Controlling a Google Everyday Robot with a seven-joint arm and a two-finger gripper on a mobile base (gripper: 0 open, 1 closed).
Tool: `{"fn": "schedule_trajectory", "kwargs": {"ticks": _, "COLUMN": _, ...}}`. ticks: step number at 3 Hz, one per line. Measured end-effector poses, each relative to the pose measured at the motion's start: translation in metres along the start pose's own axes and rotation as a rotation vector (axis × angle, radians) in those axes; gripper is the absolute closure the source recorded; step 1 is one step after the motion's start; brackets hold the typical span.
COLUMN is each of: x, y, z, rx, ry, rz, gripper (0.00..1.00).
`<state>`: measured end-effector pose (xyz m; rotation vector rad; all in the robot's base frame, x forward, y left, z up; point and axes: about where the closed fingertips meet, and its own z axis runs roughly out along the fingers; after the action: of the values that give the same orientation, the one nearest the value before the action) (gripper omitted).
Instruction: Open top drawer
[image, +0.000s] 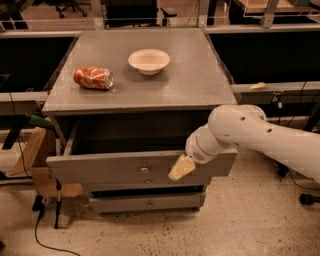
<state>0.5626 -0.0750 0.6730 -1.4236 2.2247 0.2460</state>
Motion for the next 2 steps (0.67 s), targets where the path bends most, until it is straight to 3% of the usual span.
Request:
{"fn": "schedule_trajectory", "kwargs": {"ticks": 1, "x": 0.014, "y": 0.012, "z": -0.005, "rx": 0.005, "ry": 0.01, "rz": -0.025, "gripper": 0.0}}
{"fn": "schedule_trajectory", "kwargs": {"ticks": 2, "x": 0.026, "y": 0.022, "z": -0.007, "rx": -0.009, "ry": 0.031, "rz": -0.052, "gripper": 0.18}}
